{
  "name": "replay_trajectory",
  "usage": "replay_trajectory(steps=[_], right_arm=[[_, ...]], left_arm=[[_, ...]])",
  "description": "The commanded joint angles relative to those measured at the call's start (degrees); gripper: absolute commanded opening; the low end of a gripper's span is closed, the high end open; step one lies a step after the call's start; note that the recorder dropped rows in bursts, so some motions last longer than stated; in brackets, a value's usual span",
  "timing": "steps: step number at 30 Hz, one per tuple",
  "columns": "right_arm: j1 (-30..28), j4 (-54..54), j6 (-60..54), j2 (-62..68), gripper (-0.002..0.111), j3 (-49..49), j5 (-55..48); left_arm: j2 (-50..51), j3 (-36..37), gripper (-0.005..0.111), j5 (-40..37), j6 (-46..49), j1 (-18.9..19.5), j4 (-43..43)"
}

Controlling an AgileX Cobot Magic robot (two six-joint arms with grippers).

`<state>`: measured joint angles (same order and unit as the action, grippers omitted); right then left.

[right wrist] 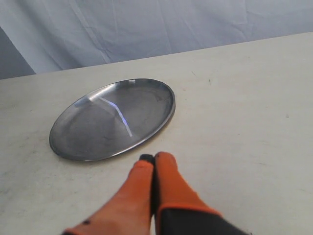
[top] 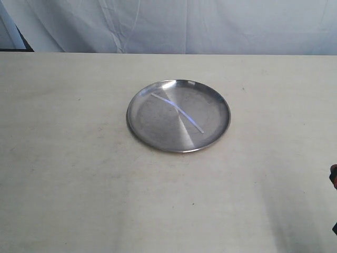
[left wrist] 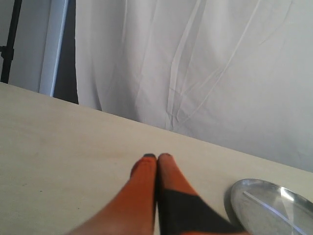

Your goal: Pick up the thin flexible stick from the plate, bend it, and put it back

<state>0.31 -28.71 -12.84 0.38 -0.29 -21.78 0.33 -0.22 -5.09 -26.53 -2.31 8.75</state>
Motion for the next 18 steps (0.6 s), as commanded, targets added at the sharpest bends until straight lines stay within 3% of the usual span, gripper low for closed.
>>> replay_trajectory(steps=[1,18], right_arm=[[-0.31,-0.11,-0.09,-0.38,0.000,0.29,0.08],[-0.31,-0.11,-0.09,-0.38,0.000,0.29,0.08]], left_arm=[[-0.33,0.22,0.000,0.13,0.17,0.13,-0.17],[-0.33,0.22,0.000,0.13,0.17,0.13,0.23]])
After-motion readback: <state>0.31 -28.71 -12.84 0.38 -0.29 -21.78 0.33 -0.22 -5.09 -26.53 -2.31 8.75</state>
